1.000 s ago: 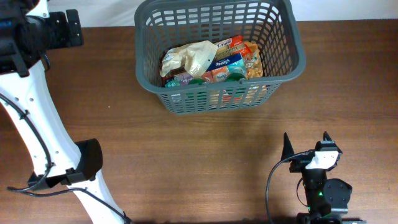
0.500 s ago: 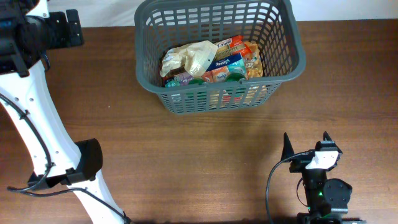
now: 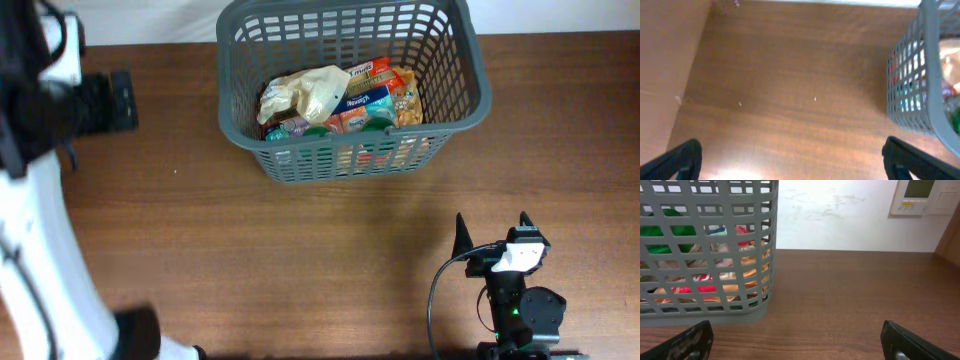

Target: Pack container

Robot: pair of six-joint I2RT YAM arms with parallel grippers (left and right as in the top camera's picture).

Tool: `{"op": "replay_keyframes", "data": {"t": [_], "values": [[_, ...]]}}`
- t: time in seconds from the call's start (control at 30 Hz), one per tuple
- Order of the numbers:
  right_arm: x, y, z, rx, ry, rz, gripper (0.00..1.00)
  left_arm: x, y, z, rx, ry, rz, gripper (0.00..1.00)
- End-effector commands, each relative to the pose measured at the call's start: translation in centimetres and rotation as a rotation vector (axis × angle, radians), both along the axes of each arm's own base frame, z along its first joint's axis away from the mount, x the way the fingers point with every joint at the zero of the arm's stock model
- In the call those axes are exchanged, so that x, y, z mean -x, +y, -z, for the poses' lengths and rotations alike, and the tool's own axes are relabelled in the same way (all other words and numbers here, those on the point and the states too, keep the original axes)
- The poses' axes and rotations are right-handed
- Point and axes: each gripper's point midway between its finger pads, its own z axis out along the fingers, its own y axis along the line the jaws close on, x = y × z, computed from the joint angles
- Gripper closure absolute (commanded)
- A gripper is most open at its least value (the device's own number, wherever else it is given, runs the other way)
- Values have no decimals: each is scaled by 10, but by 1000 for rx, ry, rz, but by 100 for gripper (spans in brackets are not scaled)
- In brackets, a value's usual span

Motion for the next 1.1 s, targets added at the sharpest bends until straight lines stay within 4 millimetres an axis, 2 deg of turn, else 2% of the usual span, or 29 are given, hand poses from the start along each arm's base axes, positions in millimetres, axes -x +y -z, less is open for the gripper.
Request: {"op": "replay_keyframes", "data": {"t": [0.0,0.13,0.23,0.33,0.5,0.53,0.63,1.07], "values": [[0,-1,2,0,-4,8,1,24,-3,-1,-29,-55,-2,1],[0,-1,2,-1,-3,8,1,22,-22,-8,-49,-243,55,1],[0,-1,2,0,-3,8,1,21,-38,0,-53,-359,106,1],[0,-1,2,0,-3,8,1,24,-50,25,-50,-426,143,1],[0,-1,2,0,-4,8,1,41,-59,95,-45,-447,175,1],[0,-1,2,0,-3,8,1,49,-60,118,-45,-451,178,1],[0,-1,2,-1,-3,8,1,59,-60,151,-46,-480,177,1],[0,-1,2,-1,-4,8,1,81,-65,223,-49,-725,196,1]]}}
